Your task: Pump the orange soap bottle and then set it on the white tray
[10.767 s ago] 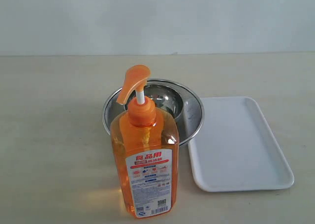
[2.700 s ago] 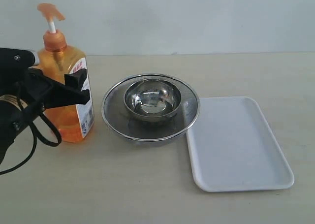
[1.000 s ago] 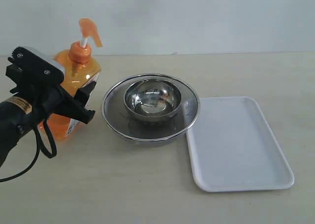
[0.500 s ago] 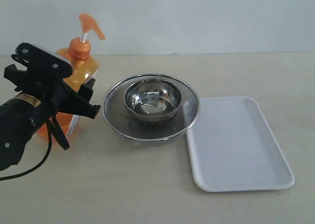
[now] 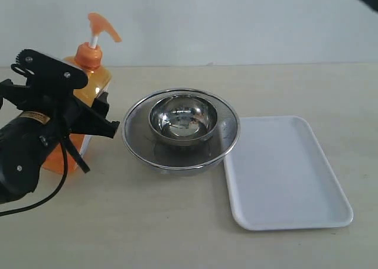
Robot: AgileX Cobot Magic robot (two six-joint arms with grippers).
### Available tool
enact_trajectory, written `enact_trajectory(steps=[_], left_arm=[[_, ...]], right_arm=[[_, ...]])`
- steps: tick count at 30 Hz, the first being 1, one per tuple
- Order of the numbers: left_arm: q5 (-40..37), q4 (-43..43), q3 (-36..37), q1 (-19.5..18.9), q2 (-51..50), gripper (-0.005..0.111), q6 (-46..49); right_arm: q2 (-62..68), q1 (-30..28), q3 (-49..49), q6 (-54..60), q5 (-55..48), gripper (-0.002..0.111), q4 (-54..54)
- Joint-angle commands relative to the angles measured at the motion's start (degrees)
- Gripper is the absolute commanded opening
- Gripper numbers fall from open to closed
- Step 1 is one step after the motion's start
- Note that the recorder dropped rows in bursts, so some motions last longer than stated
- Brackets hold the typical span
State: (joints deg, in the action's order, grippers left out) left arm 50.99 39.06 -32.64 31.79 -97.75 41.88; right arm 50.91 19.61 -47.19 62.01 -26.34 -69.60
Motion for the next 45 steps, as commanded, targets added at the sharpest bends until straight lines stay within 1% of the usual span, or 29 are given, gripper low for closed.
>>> enact_trajectory(steps=[1, 4, 7, 11, 16, 21, 24, 27, 29, 31, 39, 45], left_arm=[[4.27, -0.41, -0.74, 0.25, 0.42, 0.005, 4.12], [4.52, -0.41, -0.74, 0.25, 0.42, 0.005, 4.58], [4.40, -0.41, -0.74, 0.25, 0.42, 0.005, 4.69], [3.36, -1.63, -0.74, 0.25, 0.42, 0.005, 4.69], [2.83, -3.04, -0.74, 0.25, 0.42, 0.005, 5.98], [3.60, -3.05, -0.74, 0.25, 0.42, 0.005, 6.16], [3.82, -4.37, -0.74, 0.25, 0.42, 0.005, 6.16], [3.53, -5.26, -0.74, 0.25, 0.42, 0.005, 5.24], [3.40, -5.38, -0.74, 0.25, 0.42, 0.005, 5.24], [3.26, -5.38, -0.74, 0.25, 0.42, 0.005, 5.24], [2.73, -5.85, -0.74, 0.25, 0.42, 0.005, 4.85], [2.50, -7.04, -0.74, 0.25, 0.42, 0.005, 4.03]], right_arm=[[8.48, 7.12, -4.77, 2.69, -1.03, 0.001, -1.52], [12.86, 10.35, -8.21, 7.12, -2.70, 0.001, -1.52], [15.55, 11.93, -11.68, 11.66, -5.58, 0.001, -1.52], [19.73, 12.35, -15.80, 9.46, -8.92, 0.001, -2.06], [28.02, 12.35, -21.61, 6.26, -17.75, 0.001, -2.06], [35.43, 12.52, -25.12, 4.10, -18.89, 0.001, -1.95], [38.94, 14.18, -26.93, 4.21, -16.94, 0.001, -1.82], [41.74, 17.63, -28.69, 4.66, -14.86, 0.001, -1.70], [43.18, 20.01, -29.49, 5.83, -10.90, 0.001, -1.32], [43.97, 21.07, -29.59, 5.70, -6.15, 0.001, 0.30], [45.70, 18.02, -29.59, 2.86, -0.52, 0.001, 1.82], [45.70, 17.44, -29.59, -0.22, 3.52, 0.001, 6.95]])
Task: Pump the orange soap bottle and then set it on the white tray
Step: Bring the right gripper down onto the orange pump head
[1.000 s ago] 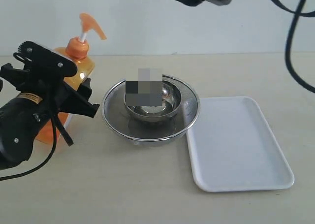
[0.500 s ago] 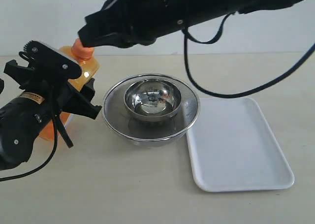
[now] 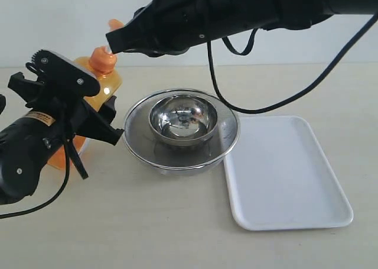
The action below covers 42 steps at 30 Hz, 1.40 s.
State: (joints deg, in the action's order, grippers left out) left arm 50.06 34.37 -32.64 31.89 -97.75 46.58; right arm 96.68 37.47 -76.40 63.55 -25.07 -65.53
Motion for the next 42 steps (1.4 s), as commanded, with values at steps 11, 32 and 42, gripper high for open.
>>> enact_trajectory(steps=[11, 32, 42], left_arm=[[2.35, -3.41, -0.74, 0.15, 0.42, 0.005, -0.72], [0.95, -6.33, -0.74, 0.04, 0.42, 0.005, 7.12], [0.02, -6.45, -0.74, -0.77, 0.42, 0.005, 7.79]], right_arm=[[0.05, -0.42, -0.27, -3.68, 6.98, 0.001, 5.89], [-7.01, -0.42, -0.27, -7.71, 8.82, 0.001, 8.78], [-6.99, -0.32, -0.27, -14.15, 6.95, 0.001, 14.54]])
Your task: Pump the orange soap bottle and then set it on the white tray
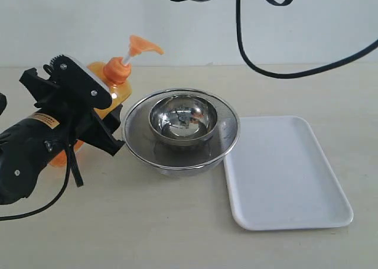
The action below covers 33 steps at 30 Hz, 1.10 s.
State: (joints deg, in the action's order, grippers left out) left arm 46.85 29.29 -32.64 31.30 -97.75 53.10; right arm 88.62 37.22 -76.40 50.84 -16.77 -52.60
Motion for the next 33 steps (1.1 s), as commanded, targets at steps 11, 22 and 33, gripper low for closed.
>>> enact_trajectory(steps=[11, 22, 33], left_arm=[[2.41, -1.73, -0.74, -0.18, 0.42, 0.005, -0.36], [2.41, -1.92, -0.74, -0.18, 0.42, 0.005, -0.36], [2.41, -1.90, -0.74, -0.18, 0.42, 0.005, -0.74]], right_arm=[[9.01, -0.06, -0.27, -1.34, 6.03, 0.000, 5.57], [10.56, -0.06, -0.27, -0.98, 1.33, 0.000, 5.87], [9.21, -0.06, -0.27, -1.45, 2.31, 0.000, 5.95]])
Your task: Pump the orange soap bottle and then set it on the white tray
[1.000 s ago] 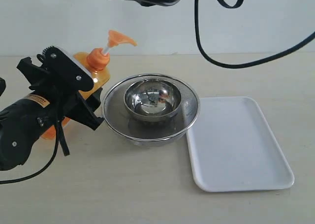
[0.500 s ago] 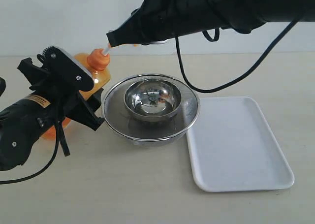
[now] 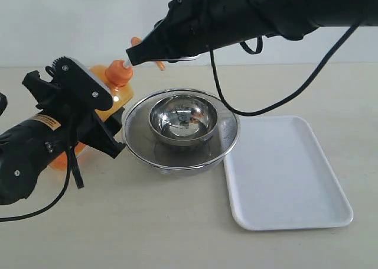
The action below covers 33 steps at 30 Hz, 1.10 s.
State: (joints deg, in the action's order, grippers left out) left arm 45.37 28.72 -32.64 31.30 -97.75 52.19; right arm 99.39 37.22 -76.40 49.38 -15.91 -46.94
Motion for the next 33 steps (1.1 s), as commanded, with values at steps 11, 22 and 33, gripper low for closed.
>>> enact_trajectory(steps=[11, 22, 33], left_arm=[[7.89, -1.33, -0.74, -0.18, -2.90, 0.005, 0.19], [10.74, -1.49, -0.74, -0.18, -2.90, 0.005, 0.75], [10.51, -1.59, -0.74, -0.18, -2.90, 0.005, 0.09]], right_arm=[[-8.28, -0.06, -0.27, -5.89, -14.67, 0.000, 1.75], [-6.69, -0.06, 2.73, -7.96, -12.89, 0.000, 4.38], [-6.69, -0.06, 6.55, -8.60, -3.92, 0.000, 5.64]])
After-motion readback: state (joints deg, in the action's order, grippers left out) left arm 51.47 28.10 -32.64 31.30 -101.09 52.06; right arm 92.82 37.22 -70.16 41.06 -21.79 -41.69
